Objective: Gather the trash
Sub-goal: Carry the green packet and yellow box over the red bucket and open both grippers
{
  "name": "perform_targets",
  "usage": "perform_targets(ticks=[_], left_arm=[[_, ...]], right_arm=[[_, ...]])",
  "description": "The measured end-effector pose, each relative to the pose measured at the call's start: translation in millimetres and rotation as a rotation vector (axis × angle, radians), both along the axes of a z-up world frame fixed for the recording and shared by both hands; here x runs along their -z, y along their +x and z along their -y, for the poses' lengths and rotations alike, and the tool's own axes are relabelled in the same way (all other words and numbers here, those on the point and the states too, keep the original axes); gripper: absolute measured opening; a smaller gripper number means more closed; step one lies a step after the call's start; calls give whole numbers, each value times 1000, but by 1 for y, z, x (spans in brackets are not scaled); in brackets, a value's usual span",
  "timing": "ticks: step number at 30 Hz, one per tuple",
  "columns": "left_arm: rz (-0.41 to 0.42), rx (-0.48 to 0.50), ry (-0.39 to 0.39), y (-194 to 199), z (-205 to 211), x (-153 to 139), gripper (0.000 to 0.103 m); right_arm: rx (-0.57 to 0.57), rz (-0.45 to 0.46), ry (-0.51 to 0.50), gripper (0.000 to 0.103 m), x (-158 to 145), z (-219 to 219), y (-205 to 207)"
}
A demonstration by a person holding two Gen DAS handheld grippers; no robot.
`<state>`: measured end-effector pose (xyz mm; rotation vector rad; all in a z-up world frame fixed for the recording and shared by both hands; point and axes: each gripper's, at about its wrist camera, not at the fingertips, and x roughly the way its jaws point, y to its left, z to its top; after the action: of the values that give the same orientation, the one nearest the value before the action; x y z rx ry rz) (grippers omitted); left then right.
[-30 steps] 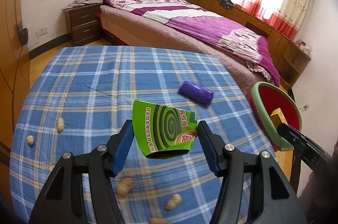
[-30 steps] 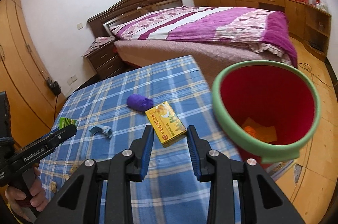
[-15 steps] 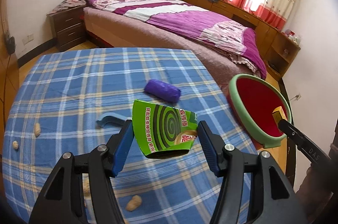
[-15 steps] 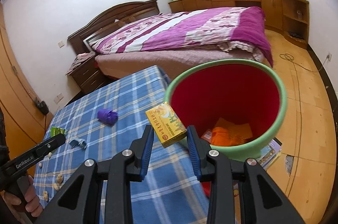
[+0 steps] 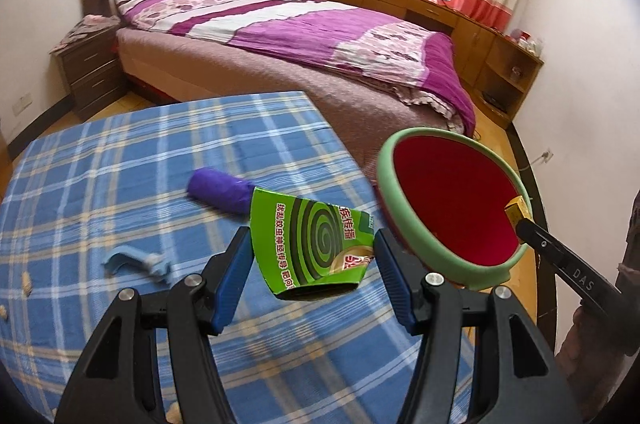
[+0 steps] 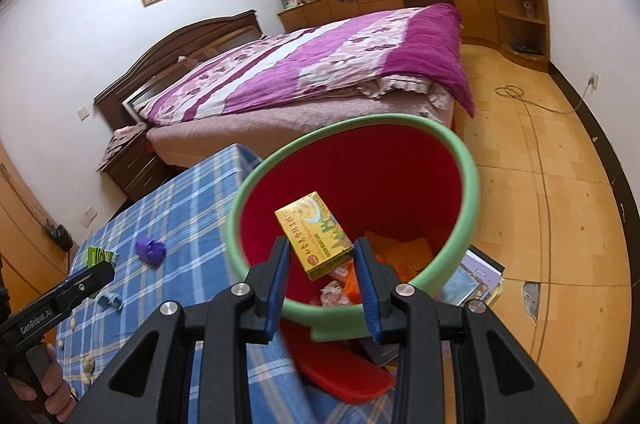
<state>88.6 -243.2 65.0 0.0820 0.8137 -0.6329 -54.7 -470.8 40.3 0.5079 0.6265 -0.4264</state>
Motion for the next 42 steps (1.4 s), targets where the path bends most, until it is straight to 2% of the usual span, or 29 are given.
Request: perform_targets(ticks=[14, 33, 42], left_arm=[[-12, 84, 20, 5, 59, 9, 62], [-29, 221, 42, -5, 127, 23, 62], [-49, 256, 62, -10, 142, 29, 63]], right_arm=[[47, -7, 39, 38, 15, 39, -3], [88, 31, 70, 44, 18, 59, -23], [105, 29, 88, 44, 22, 63, -26]])
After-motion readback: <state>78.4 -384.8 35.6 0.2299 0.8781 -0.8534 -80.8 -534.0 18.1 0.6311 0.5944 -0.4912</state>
